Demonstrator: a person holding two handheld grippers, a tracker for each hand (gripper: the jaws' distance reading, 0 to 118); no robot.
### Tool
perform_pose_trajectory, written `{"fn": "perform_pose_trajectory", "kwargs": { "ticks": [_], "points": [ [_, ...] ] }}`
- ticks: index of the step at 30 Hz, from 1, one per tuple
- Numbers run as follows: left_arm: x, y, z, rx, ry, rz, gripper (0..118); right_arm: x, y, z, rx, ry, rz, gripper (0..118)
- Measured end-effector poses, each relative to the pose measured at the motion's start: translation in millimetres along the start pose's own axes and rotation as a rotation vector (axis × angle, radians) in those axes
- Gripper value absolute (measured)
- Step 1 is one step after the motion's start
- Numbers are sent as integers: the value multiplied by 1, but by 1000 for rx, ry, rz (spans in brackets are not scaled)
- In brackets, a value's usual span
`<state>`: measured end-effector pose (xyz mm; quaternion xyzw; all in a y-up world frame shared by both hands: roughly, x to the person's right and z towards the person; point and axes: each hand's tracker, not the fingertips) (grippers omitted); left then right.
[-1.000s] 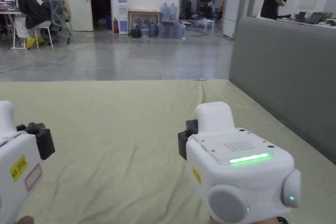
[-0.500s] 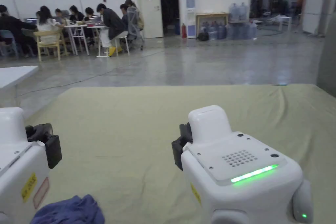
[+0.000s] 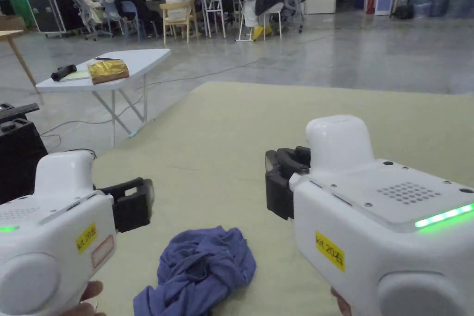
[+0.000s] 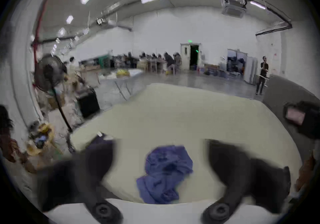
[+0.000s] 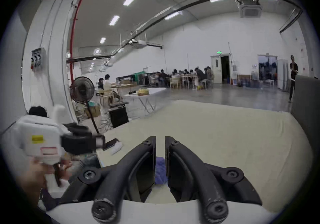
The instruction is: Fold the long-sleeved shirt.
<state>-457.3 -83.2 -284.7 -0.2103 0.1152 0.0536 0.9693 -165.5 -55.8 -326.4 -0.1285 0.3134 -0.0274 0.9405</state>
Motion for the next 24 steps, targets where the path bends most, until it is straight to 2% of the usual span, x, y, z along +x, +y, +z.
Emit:
{"fn": "perform_pose_trajectory", "kwargs": {
  "ticks": [1,2,3,5,10,12,13,14,15,16,17,18,19,20,24],
  "points": [
    [0,-8,-19,-57,-30,6,116,8,-3,2,-16,-16,-5,8],
    [1,-18,-39,1,-50,-1,116,17,-6,4,-40,-38,-9,8],
    [4,-34,-64,-131,-23,-6,116,25,-11,7,-56,-58,-9,8],
    [10,-56,-99,-220,-12,-58,116,39,-18,12,-83,-105,-8,8],
    [11,-104,-198,-482,10,-44,113,63,-34,20,-147,-169,-18,8],
    [10,-115,-223,-565,34,-33,102,66,-38,22,-167,-177,-25,8],
    [9,-123,-237,-603,39,-47,90,68,-40,22,-175,-185,-27,8],
    [9,-132,-250,-643,53,-63,61,69,-42,22,-182,-192,-30,8],
    [9,-140,-263,-693,77,-100,36,69,-43,23,-193,-201,-36,8],
    [10,-141,-263,-760,78,-127,29,71,-45,23,-204,-204,-48,8],
    [5,-127,-263,-550,145,-197,23,72,-45,24,-213,-201,-62,8],
    [7,-119,-255,-512,124,-178,14,74,-46,25,-219,-199,-79,8],
    [10,-109,-250,-488,110,-177,10,76,-47,27,-220,-200,-90,8],
    [12,-92,-238,-479,73,-175,9,77,-47,28,-219,-203,-96,8],
    [29,-15,-199,-383,-132,-22,8,85,-43,40,-210,-215,-137,8]
  ]
}}
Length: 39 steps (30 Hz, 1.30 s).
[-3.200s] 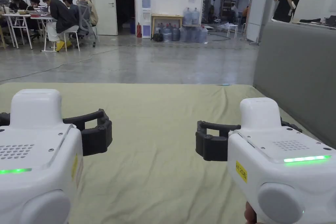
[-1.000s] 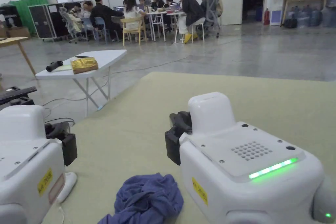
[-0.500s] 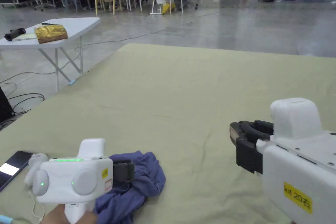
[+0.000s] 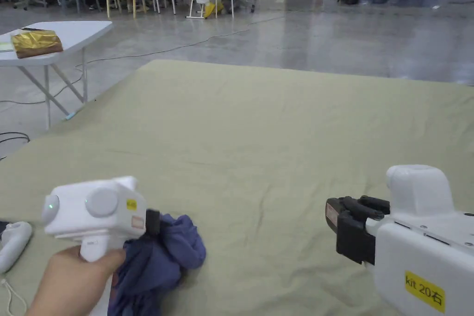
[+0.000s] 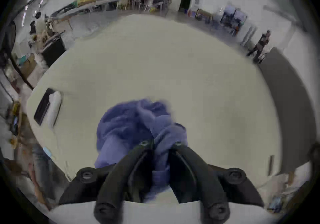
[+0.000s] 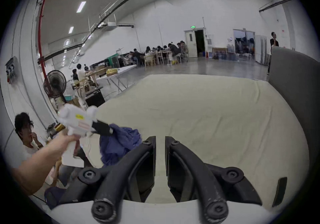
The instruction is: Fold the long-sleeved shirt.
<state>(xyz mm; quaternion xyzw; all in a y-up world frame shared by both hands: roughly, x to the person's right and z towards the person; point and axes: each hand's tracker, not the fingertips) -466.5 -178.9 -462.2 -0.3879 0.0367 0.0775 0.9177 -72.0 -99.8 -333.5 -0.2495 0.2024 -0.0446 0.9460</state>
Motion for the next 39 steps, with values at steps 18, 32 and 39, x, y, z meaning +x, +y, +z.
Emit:
{"fn": "perform_pose_trajectory", "kwargs": {
  "ticks": [18,32,39],
  "points": [
    [298,96,130,98,-446,-214,8,98,25,103,130,-151,-210,8],
    [382,-113,-62,-317,-439,-135,100,170,-41,119,38,-306,-270,8],
    [295,-48,54,-25,-403,-220,87,164,-46,120,63,-248,-275,8]
  ]
}}
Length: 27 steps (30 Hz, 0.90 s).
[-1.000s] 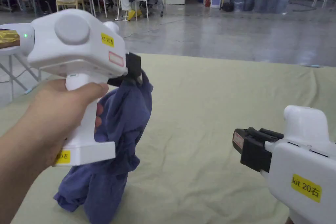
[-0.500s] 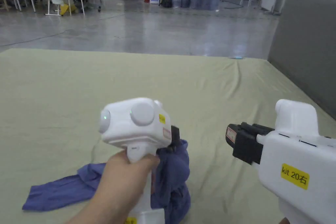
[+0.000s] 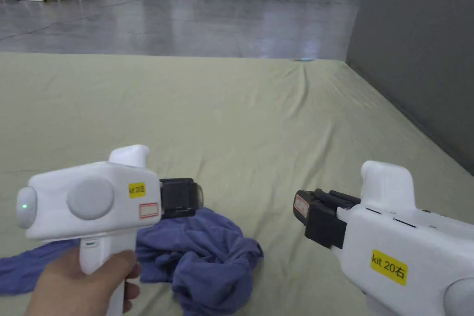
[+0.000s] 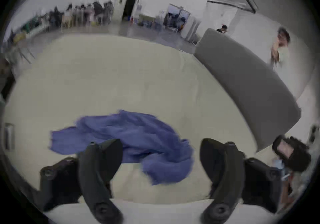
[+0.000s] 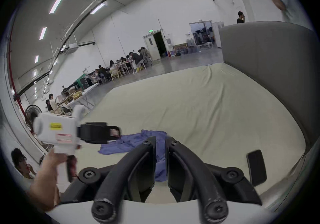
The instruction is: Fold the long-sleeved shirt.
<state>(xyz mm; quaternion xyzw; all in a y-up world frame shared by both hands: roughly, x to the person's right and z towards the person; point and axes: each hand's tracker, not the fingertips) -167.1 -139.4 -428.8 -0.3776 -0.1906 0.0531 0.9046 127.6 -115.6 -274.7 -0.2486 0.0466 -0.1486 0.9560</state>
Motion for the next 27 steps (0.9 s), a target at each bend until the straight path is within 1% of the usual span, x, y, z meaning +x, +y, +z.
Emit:
{"fn": "perform_pose_trajectory", "kwargs": {
  "ticks": [1,3,4,5,8,9,11,13,14,16,17,18,19,22,24,25,26,27],
  "points": [
    [-4,-9,12,9,64,-19,77,-2,-5,-1,-10,5,4,8],
    [-18,-40,24,-24,132,1,10,-5,-19,-8,-58,10,-8,8],
    [-25,-56,20,-73,158,6,0,-6,-26,-12,-89,17,-21,8],
    [-34,-75,14,-148,199,14,0,-7,-35,-17,-125,30,-35,8],
    [-51,-112,-4,-262,104,109,0,-9,-54,-29,-215,45,-44,8],
    [-55,-117,-8,-284,94,140,0,-10,-57,-31,-221,42,-40,8],
    [-60,-112,-12,-268,76,157,0,-10,-59,-32,-230,41,-32,8],
    [-63,-91,-16,-234,62,159,0,-8,-58,-32,-231,29,-30,8],
    [-66,-81,-21,-217,41,176,18,-6,-57,-33,-233,24,-31,8],
    [-75,-55,-41,-155,37,216,107,-3,-55,-36,-237,14,-36,8],
    [-80,-44,-54,-173,35,212,117,-2,-55,-38,-240,8,-38,8],
    [-87,-31,-75,-190,51,195,116,0,-56,-41,-246,1,-40,8],
    [-94,-23,-88,-135,49,209,116,1,-57,-44,-252,-6,-42,8],
    [-114,0,-148,-227,149,184,114,5,-62,-53,-273,-26,-55,8],
    [-129,4,-191,-290,231,159,101,7,-65,-60,-291,-40,-64,8],
    [-136,4,-202,-326,262,151,91,8,-66,-63,-299,-46,-65,8],
    [-144,2,-218,-364,303,157,73,9,-66,-68,-309,-55,-66,8],
    [-151,-3,-229,-391,329,170,67,11,-66,-72,-319,-68,-67,8]
  ]
}}
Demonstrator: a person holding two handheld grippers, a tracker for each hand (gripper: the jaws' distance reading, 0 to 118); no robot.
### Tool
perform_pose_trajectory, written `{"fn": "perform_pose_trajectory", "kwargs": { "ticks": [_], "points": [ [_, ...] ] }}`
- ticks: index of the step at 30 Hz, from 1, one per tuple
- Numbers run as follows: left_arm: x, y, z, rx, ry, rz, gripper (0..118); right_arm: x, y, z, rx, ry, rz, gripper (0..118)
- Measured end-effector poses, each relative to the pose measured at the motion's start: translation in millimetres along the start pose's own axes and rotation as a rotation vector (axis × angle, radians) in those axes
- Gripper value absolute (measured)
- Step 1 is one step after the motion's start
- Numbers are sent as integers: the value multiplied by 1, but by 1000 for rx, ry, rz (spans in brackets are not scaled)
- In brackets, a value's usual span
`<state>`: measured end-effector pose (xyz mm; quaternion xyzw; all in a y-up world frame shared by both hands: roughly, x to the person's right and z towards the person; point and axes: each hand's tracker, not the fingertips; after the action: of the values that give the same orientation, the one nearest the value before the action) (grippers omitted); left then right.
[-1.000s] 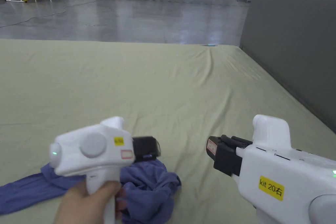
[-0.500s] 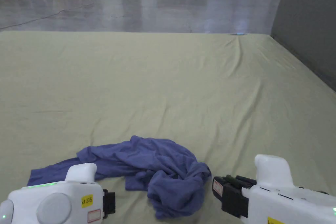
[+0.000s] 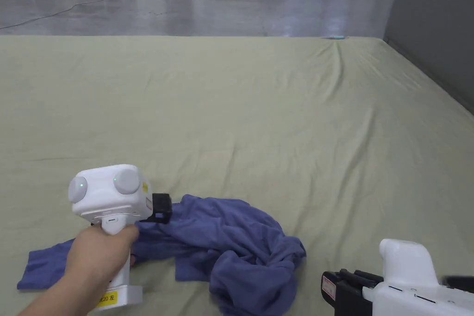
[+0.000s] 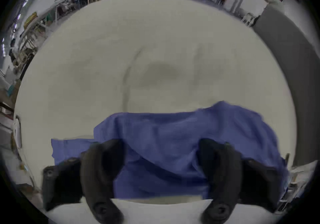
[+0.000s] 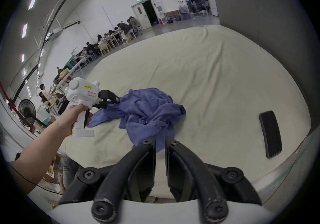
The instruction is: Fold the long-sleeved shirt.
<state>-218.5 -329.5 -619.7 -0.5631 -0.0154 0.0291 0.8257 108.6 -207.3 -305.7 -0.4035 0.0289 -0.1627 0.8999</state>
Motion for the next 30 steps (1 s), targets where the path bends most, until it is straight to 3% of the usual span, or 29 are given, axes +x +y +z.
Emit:
{"fn": "perform_pose_trajectory", "kwargs": {
  "ticks": [2,3,4,5,7,8,10,11,15,16,17,18,19,21,22,25,27,30],
  "points": [
    [-7,-3,-10,-63,11,8,62,2,5,-10,-23,-31,2,8],
    [-10,-6,-4,-41,-68,36,57,2,10,-16,-43,-65,9,8],
    [-8,-7,6,10,-67,20,40,3,16,-24,-56,-81,16,8],
    [-5,-8,13,35,-87,-5,0,4,23,-32,-72,-94,13,8],
    [-2,-14,39,56,-107,1,0,9,42,-54,-83,-49,-34,10],
    [-1,-15,45,64,-128,0,0,12,52,-68,-98,-16,-78,33],
    [-1,-16,63,71,-176,-11,0,18,69,-103,-155,38,-150,104],
    [-1,-17,71,75,-183,-13,0,20,74,-125,-232,2,-181,118],
    [-5,-18,94,116,-185,-28,0,18,81,-178,-367,19,-242,117],
    [-6,-18,97,118,-183,-30,0,17,78,-190,-412,4,-246,106],
    [-7,-18,99,117,-184,-28,0,13,72,-194,-448,-33,-243,56],
    [-12,-16,100,115,-191,-16,0,10,69,-196,-467,-75,-223,15],
    [-15,-16,102,113,-200,-1,0,9,67,-198,-484,-81,-216,13],
    [-20,-18,112,111,-231,28,0,11,68,-180,-439,-6,-286,13],
    [-22,-15,119,120,-230,29,0,11,74,-169,-405,11,-272,12],
    [-27,-6,160,185,-298,42,0,1,111,-117,-264,47,-136,12],
    [-25,12,200,253,-344,32,0,-15,155,-72,-143,20,23,12],
    [-23,49,263,342,-428,57,0,-35,226,-20,-29,32,117,12]
  ]
}}
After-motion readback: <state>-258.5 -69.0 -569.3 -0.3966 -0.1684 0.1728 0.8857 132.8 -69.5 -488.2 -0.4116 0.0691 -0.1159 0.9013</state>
